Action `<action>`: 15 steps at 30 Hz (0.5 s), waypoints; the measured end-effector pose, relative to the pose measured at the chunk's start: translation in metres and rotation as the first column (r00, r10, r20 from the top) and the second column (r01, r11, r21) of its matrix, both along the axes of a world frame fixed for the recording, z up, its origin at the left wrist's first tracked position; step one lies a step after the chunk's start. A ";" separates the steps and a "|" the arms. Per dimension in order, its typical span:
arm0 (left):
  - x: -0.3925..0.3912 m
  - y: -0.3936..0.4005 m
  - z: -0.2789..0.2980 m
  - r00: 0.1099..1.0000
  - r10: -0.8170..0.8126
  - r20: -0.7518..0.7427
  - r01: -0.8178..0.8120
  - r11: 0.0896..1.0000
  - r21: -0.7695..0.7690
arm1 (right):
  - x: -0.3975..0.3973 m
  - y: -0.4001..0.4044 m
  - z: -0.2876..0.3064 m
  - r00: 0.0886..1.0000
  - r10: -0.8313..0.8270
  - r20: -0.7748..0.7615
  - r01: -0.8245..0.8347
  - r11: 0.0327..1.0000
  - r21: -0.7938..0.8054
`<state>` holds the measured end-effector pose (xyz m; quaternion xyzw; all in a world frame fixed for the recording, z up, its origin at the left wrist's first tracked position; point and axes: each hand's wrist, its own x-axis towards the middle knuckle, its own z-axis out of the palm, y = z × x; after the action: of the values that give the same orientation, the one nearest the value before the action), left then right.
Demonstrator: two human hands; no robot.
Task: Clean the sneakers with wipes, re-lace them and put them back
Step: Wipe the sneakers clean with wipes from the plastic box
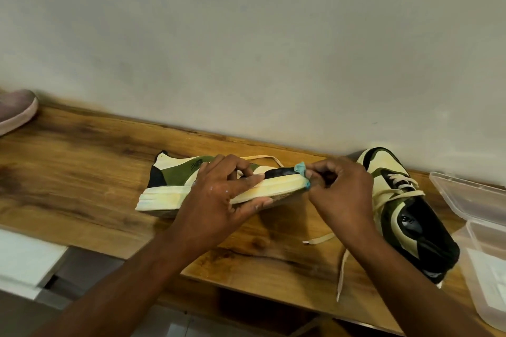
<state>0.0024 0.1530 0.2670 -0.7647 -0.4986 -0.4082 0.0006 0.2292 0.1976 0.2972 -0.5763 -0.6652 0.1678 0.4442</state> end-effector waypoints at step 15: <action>-0.003 0.001 0.000 0.999 -0.016 0.049 0.017 0.999 -0.035 | -0.003 -0.008 -0.005 0.993 0.010 0.119 -0.020 0.996 0.088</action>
<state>-0.0005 0.1538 0.2667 -0.7584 -0.4993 -0.4179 -0.0287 0.2260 0.1896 0.2924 -0.5600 -0.7015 0.1068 0.4276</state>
